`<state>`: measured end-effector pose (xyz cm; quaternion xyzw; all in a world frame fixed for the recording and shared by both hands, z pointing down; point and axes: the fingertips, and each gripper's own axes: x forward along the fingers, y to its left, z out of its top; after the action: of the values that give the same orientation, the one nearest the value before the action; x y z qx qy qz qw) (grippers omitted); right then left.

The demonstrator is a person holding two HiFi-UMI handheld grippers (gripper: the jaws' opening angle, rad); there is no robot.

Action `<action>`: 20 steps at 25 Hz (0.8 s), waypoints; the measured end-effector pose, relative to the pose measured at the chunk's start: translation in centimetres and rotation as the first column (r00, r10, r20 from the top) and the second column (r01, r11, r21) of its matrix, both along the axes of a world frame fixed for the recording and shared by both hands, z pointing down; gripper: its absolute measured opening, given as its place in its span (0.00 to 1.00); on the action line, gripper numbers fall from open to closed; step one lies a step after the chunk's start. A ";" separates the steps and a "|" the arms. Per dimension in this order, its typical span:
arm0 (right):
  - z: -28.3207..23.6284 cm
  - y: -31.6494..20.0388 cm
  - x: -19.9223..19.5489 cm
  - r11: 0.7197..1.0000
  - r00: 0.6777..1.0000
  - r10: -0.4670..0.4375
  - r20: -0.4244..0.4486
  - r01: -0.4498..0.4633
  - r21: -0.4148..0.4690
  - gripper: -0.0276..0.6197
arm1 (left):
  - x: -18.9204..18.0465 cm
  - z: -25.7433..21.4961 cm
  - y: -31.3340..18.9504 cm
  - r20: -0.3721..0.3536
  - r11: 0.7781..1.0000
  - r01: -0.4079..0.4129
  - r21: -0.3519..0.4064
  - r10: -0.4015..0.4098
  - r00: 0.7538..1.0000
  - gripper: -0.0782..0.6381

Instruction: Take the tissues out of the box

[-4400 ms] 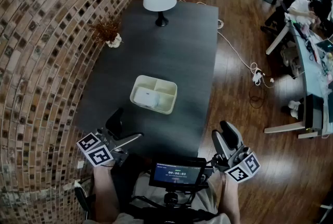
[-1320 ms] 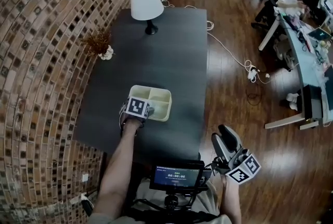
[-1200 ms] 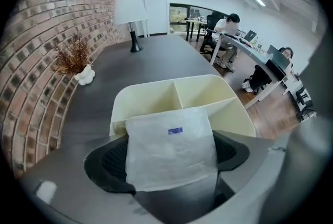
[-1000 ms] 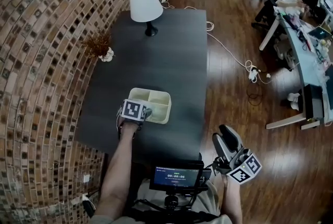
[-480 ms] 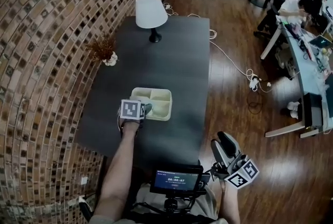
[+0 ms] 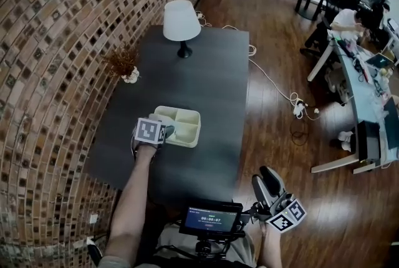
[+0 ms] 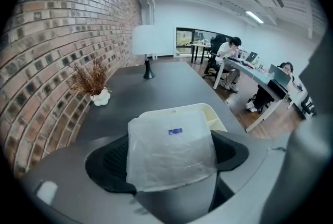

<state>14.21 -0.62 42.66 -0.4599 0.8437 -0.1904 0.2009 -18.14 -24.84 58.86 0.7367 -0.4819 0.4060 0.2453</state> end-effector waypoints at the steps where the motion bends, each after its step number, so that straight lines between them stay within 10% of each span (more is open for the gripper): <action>1: -0.1 -0.1 -0.1 1.000 1.000 -0.003 -0.002 0.003 0.003 0.30 | 0.0 -0.8 0.3 -0.018 1.000 -0.004 0.016 0.005 1.000 0.74; 7: -0.9 -0.8 -0.1 1.000 1.000 -0.013 -0.013 0.014 0.017 0.30 | -0.6 -9.0 3.5 -0.292 0.982 0.031 0.185 0.025 0.956 0.74; 10: -1.2 -1.2 -0.5 0.999 1.000 -0.027 -0.016 0.028 0.020 0.30 | -0.5 -14.3 6.4 -0.570 0.962 0.092 0.255 0.073 0.818 0.74; 12: -1.5 -1.6 -0.9 0.999 0.999 -0.042 -0.019 0.043 0.023 0.30 | -0.6 -18.1 8.2 -0.776 0.949 0.157 0.274 0.122 0.619 0.74; 15: -1.9 -2.0 -1.8 0.997 0.997 -0.069 -0.025 0.069 0.030 0.30 | -1.9 -22.9 10.6 -0.962 0.935 0.259 0.242 0.196 0.193 0.74; 18: -2.1 -2.2 -2.5 0.996 0.996 -0.085 -0.031 0.086 0.035 0.30 | -3.3 -26.0 13.0 -0.939 0.935 0.295 0.197 0.266 -0.217 0.74; 20: -2.3 -2.2 -2.8 0.995 0.995 -0.089 -0.035 0.090 0.040 0.30 | -3.9 -26.7 14.6 -0.873 0.937 0.303 0.175 0.290 -0.393 0.74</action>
<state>11.44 -2.84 40.37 -0.4206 0.8704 -0.1740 0.1876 -22.06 -10.22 32.14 0.7635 -0.1232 -0.4903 0.4018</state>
